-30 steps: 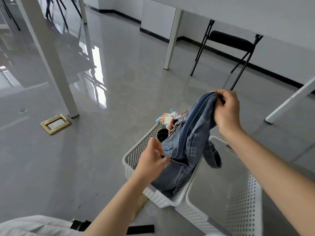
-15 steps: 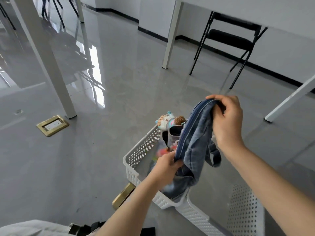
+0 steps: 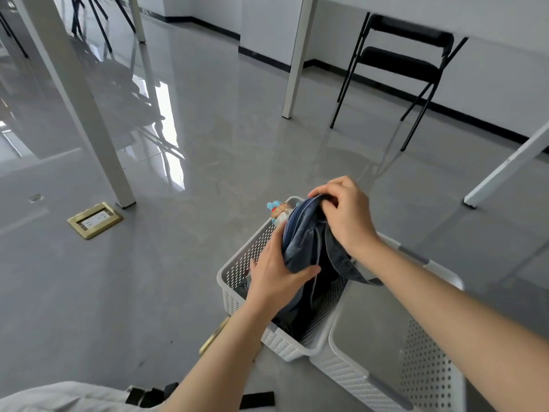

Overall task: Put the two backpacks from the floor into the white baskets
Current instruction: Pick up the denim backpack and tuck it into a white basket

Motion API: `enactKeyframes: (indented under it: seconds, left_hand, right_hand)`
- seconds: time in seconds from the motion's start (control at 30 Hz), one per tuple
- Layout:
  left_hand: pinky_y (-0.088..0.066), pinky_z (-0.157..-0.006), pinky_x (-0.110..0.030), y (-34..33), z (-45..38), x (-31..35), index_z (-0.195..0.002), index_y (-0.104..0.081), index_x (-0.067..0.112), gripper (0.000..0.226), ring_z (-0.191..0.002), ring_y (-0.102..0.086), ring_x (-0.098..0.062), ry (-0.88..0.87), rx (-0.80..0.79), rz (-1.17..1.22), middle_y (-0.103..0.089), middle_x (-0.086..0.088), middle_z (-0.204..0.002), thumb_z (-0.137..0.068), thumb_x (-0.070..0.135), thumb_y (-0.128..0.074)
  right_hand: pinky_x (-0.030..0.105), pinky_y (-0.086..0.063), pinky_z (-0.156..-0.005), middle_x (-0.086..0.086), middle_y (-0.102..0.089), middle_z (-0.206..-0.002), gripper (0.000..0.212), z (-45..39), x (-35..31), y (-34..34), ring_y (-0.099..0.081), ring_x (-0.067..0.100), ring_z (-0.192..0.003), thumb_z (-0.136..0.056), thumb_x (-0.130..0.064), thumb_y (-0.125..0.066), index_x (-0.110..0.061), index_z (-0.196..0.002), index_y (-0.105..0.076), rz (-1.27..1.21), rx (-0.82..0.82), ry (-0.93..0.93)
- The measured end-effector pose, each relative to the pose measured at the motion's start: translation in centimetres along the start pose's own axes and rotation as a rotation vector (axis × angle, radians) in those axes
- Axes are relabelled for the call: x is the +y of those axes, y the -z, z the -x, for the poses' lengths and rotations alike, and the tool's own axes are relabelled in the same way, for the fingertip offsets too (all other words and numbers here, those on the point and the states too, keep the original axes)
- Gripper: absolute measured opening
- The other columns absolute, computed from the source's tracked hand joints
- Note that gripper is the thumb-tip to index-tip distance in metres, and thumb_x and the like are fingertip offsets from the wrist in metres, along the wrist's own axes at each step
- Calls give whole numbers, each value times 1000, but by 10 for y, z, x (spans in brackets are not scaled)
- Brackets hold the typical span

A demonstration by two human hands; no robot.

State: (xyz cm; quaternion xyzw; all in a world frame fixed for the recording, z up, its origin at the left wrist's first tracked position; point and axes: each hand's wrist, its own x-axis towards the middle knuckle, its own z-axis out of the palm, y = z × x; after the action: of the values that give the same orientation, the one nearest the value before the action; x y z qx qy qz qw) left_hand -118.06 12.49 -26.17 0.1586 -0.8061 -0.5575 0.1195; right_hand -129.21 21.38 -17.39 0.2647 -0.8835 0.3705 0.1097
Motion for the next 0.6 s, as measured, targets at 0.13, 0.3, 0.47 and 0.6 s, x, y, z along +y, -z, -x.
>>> enactKeyframes:
  seconds: [0.13,0.3,0.47,0.6]
  left_hand:
    - [-51,-85,-31,4,-1,17,-124,-50,42,50,-95,-64,-7,-35,153,78,-68,16,-102,-78,41,-69]
    - [-49,-66,-38,9,-2,8,-78,-63,34,10,-68,-59,-16,2,255,113,-65,12,-67,-84,30,-56]
    - [-40,-59,-36,13,-1,6,-64,-59,32,28,-59,-46,-9,-18,198,229,-57,10,-57,-86,14,-60]
    - [-41,-62,-30,11,3,7,-78,-66,13,10,-62,-50,-8,-93,43,199,-62,-2,-65,-87,16,-62]
  right_hand:
    - [15,-43,-77,-2,-54,-90,33,9,-5,1,-54,10,-79,-78,8,-57,-16,-89,-77,-61,-151,82]
    - [25,-47,-78,4,-60,-104,50,-7,33,10,-63,24,-85,-80,11,-50,-27,-110,-65,-176,-208,-115]
    - [38,-46,-97,20,-52,-122,58,-1,86,-4,-56,36,-112,-74,-4,-58,-29,-127,-56,176,-480,-247]
    - [33,-44,-73,14,-67,-102,16,-3,95,-12,-63,30,-96,-76,-27,-55,-26,-88,-67,180,-414,-308]
